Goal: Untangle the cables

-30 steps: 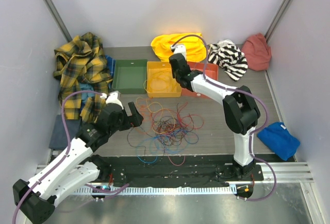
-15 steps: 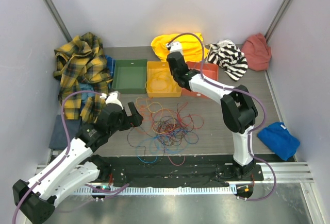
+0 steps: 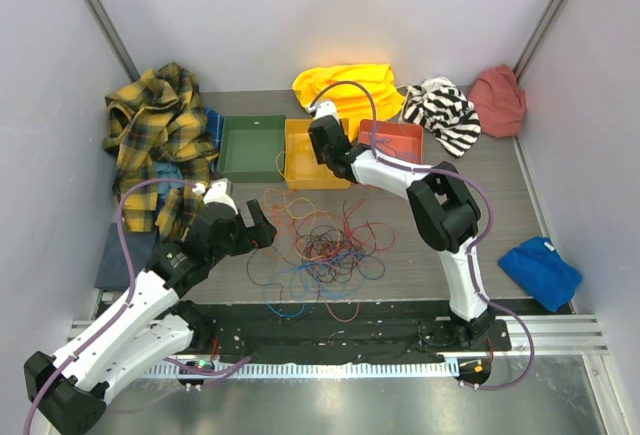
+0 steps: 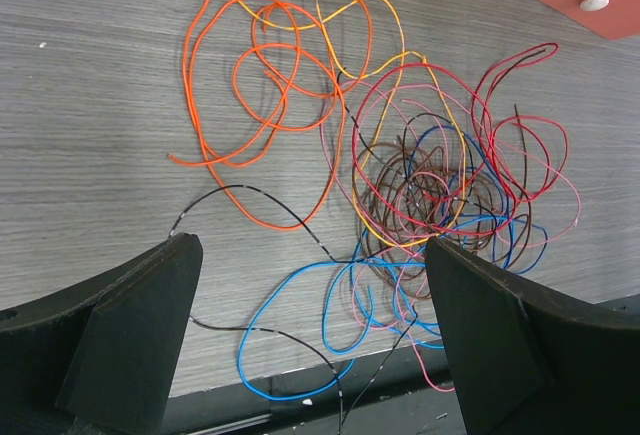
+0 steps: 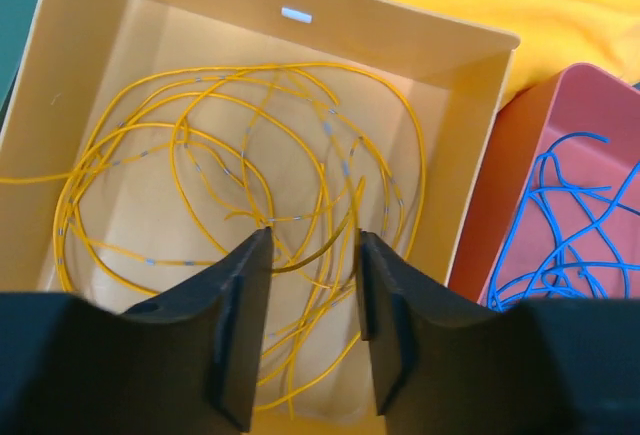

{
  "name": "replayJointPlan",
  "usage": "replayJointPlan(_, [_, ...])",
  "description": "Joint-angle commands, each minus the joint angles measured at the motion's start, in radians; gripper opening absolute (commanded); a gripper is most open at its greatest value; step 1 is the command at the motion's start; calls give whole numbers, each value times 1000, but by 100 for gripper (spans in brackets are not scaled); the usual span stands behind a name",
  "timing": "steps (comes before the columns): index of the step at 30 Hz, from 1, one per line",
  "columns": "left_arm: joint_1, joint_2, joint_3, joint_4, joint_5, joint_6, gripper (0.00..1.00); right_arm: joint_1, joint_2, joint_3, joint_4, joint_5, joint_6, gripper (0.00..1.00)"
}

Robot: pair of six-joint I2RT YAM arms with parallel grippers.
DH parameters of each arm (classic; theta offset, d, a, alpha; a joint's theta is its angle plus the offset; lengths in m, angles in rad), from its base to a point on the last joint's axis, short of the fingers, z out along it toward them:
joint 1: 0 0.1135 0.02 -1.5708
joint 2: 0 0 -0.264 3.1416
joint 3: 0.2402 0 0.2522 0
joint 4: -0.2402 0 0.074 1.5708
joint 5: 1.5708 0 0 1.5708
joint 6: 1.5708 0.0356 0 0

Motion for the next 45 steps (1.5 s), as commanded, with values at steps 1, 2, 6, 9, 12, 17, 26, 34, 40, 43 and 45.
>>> replayJointPlan(1, [-4,-10,-1,-1,-15,-4,100,6,-111,6,33,59,13,51])
replayJointPlan(2, [-4,-10,2,-1,-15,-4,100,8,-128,0,33,71,12,54])
replayJointPlan(6, [-4,-15,4,1,-17,-5,100,29,-242,-75,54,122,32,58])
replayJointPlan(9, [-4,-21,4,4,-18,-8,100,46,-331,-150,87,132,49,60])
replayJointPlan(12, [-4,-13,2,10,-15,-11,100,74,-371,-184,82,152,39,61])
replayJointPlan(17, [-4,-2,16,7,-8,-22,100,91,-444,-230,70,116,81,57])
replayJointPlan(26, [-4,-26,13,-28,-45,-33,100,206,-831,-746,231,96,254,51])
replayJointPlan(34, [-4,68,10,-24,-38,-63,100,262,-1084,-974,68,80,398,51])
replayJointPlan(40, [-4,119,11,30,0,-73,100,295,-1175,-1005,-30,-8,415,50])
replayJointPlan(43, [-4,132,33,15,-20,-68,100,333,-1222,-1024,-100,-1,443,50])
replayJointPlan(45, [-4,126,48,-13,-60,-59,100,364,-1273,-1047,-145,34,469,50])
